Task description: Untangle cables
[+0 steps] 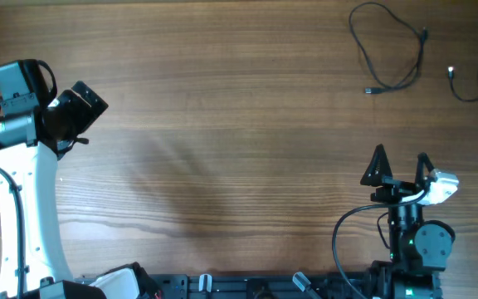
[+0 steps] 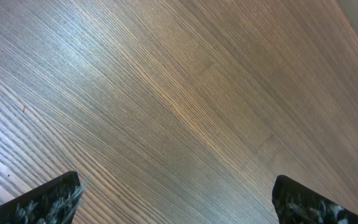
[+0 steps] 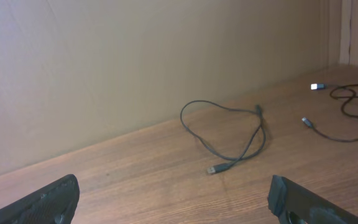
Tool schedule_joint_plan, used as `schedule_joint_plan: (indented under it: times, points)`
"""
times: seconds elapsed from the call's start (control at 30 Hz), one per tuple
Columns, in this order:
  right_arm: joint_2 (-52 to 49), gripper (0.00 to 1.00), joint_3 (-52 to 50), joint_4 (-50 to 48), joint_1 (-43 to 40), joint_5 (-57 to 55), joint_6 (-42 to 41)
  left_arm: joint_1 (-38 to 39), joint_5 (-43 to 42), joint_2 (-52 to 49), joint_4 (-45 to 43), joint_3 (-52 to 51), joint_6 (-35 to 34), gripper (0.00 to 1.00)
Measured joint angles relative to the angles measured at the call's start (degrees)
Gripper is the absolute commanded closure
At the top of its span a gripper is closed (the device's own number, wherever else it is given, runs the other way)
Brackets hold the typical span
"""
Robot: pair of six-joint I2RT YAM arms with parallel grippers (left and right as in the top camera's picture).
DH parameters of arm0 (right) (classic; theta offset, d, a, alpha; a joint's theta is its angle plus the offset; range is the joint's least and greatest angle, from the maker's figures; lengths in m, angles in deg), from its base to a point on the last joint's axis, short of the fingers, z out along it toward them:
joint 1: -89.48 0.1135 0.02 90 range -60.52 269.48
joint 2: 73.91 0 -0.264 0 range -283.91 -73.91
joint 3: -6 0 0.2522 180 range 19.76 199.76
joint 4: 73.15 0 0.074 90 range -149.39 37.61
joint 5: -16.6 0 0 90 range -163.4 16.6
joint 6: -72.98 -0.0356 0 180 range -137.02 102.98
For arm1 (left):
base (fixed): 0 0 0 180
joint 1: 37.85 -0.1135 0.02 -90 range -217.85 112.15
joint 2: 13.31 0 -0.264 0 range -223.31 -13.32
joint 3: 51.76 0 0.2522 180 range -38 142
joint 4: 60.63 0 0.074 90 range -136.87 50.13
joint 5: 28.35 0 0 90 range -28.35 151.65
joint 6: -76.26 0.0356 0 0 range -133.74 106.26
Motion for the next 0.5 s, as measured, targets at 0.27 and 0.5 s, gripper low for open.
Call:
schedule_joint_plan:
  times: [0.27,0.5]
  points:
    - [0.2,0.00,-2.3,-0.8,0.0,0.1,4.7,0.0,0.0,0.0,0.0,0.0,0.0,0.00]
    - [0.2,0.00,-2.3,-0.8,0.0,0.5,10.9,0.0,0.0,0.0,0.0,0.0,0.0,0.00]
